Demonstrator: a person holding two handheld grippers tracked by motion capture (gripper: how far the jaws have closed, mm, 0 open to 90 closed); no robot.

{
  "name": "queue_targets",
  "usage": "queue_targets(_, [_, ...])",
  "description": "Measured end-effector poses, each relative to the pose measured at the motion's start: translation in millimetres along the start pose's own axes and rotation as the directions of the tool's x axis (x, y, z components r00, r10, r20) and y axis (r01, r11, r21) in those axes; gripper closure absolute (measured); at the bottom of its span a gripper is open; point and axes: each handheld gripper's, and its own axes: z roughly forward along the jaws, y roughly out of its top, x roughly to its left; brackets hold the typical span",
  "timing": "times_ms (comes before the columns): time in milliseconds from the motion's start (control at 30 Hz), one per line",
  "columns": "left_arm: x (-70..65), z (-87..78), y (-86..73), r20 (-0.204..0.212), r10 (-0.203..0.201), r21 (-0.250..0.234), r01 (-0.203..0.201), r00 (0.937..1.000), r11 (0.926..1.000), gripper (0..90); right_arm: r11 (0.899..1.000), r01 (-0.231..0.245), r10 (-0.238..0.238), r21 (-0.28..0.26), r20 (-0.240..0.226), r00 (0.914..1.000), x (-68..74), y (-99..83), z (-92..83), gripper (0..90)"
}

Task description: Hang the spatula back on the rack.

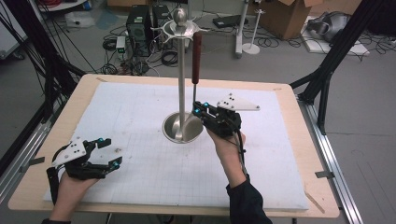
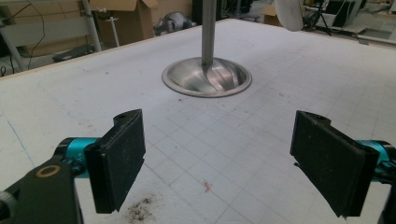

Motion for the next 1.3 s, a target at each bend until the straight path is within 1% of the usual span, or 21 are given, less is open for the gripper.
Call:
queue_targets(267, [-0.3,0.5,0.0,-0.001,0.000,-0.003,0.000,1.0000,1.0000,18.5,1.000,-0.001,0.001,0.010,0.005,1.0000,-0.7,-0.4,3.9,84.1])
queue_targets(333, [-0.4,0.6,-0.1,-0.001,0.000,-0.003,0.000,1.0000,1.0000,18.5,1.000,0.006,-0.006,0.007,0.006,1.0000,-1.4,-0.4,4.7,84.1])
queue_targets(400, [-0.2,0.6,-0.2,0.000,0.001,-0.002,-0.001,1.0000,1.0000,18.5,1.000,-0.002,0.002,0.011,0.006,1.0000,-1.4,-0.6,5.3,84.1])
queue_targets(533, [-0.4,0.7,-0.1,0.000,-0.001,-0.003,0.001,1.0000,1.0000,18.4,1.000,-0.002,0.002,0.013,0.006,1.0000,-1.8,-1.1,7.4,84.1])
queue_targets(600, [-0.3,0.6,0.1,0.000,0.000,-0.003,0.000,1.0000,1.0000,18.5,1.000,0.005,-0.005,0.010,0.010,0.9999,-1.9,-1.2,8.2,84.1])
queue_targets(733, [0.1,0.3,0.0,0.002,0.001,-0.001,-0.001,1.0000,1.0000,18.5,1.000,0.008,-0.008,0.012,0.015,0.9998,-2.1,-1.3,8.3,84.0])
queue_targets(800, [-0.3,0.6,0.0,0.001,0.000,-0.003,0.000,1.0000,1.0000,18.4,1.000,0.005,-0.005,0.016,0.009,0.9999,-2.2,-1.4,8.5,84.0])
queue_targets(933, [-0.3,0.9,0.1,0.002,0.003,-0.003,-0.003,1.0000,1.0000,18.5,1.000,0.014,-0.014,0.018,0.015,0.9998,-2.6,-1.9,9.9,83.9])
queue_targets(967, [-0.4,0.8,0.2,0.001,0.003,-0.004,-0.003,1.0000,1.0000,18.5,1.000,0.009,-0.010,0.020,0.017,0.9998,-2.3,-1.9,10.2,83.9])
queue_targets(1300, [-0.6,1.1,0.1,0.004,0.002,0.001,-0.002,1.0000,1.0000,18.4,1.000,0.012,-0.013,0.016,0.022,0.9997,-3.2,-2.2,11.2,83.8])
